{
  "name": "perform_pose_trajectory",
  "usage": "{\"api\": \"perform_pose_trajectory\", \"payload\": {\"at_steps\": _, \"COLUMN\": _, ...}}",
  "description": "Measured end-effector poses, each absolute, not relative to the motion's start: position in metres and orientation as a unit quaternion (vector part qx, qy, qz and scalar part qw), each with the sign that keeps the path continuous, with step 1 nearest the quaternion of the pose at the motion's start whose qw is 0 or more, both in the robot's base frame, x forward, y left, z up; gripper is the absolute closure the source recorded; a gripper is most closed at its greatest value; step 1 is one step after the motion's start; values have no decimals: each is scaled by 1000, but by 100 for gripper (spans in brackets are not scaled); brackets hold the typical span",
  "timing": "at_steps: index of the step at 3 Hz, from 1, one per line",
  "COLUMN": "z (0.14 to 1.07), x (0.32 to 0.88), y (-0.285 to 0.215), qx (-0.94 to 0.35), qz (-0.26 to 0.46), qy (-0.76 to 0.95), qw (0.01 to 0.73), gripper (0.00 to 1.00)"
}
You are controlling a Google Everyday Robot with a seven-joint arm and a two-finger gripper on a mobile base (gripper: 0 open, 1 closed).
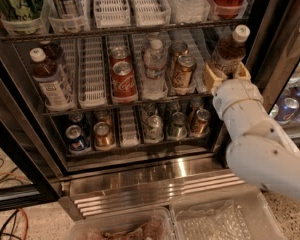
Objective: Pick blue plastic bottle from bottom shelf of fridge
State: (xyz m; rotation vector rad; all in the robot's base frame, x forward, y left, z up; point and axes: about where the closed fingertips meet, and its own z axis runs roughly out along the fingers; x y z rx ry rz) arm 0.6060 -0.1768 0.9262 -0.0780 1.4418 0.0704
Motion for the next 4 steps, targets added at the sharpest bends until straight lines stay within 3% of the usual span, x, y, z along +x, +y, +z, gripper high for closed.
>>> {"api": "perform_pose_trajectory", "payload": {"at_steps": 2, "z": 939, "x": 502, "y": -157, "qx": -71, "qz": 93, "qy": 649, "qw": 752, "gripper": 100}}
{"api": "perform_pose_trajectory", "payload": {"at_steps": 4, "z": 936, "x": 476, "y": -137, "qx": -89, "qz": 153, "qy": 644, "qw": 744, "gripper": 100}}
